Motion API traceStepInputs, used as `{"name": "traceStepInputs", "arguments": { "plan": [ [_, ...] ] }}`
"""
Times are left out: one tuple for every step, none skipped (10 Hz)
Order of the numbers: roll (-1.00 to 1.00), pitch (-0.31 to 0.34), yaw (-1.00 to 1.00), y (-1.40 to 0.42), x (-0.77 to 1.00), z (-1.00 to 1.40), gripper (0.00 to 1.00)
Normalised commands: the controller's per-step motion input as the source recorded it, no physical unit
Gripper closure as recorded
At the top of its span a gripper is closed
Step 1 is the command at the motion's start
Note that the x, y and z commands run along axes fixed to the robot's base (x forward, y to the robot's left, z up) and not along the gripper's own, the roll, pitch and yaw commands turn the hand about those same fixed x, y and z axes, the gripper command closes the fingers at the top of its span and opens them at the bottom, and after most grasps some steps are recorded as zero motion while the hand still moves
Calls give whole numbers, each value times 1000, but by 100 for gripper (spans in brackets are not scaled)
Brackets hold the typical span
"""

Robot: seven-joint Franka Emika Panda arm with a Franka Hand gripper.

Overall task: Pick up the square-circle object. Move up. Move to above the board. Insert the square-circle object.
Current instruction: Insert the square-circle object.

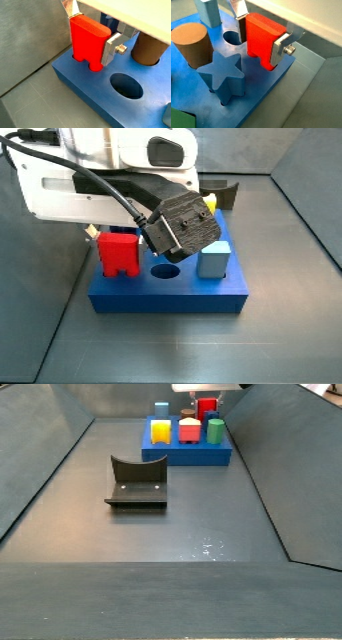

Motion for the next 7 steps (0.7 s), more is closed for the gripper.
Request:
{"name": "traceStepInputs", "arguments": {
  "plan": [
    [160, -170, -20, 3, -69, -803, 100],
    [149, -161, 0, 0, 0, -831, 100],
    [124, -183, 0, 0, 0, -820, 100],
    [123, -209, 0, 6, 0, -763, 100],
    [120, -219, 0, 3, 0, -743, 100],
    [110, -227, 0, 0, 0, -731, 100],
    [40, -233, 0, 0, -40, -251, 100]
  ]
}}
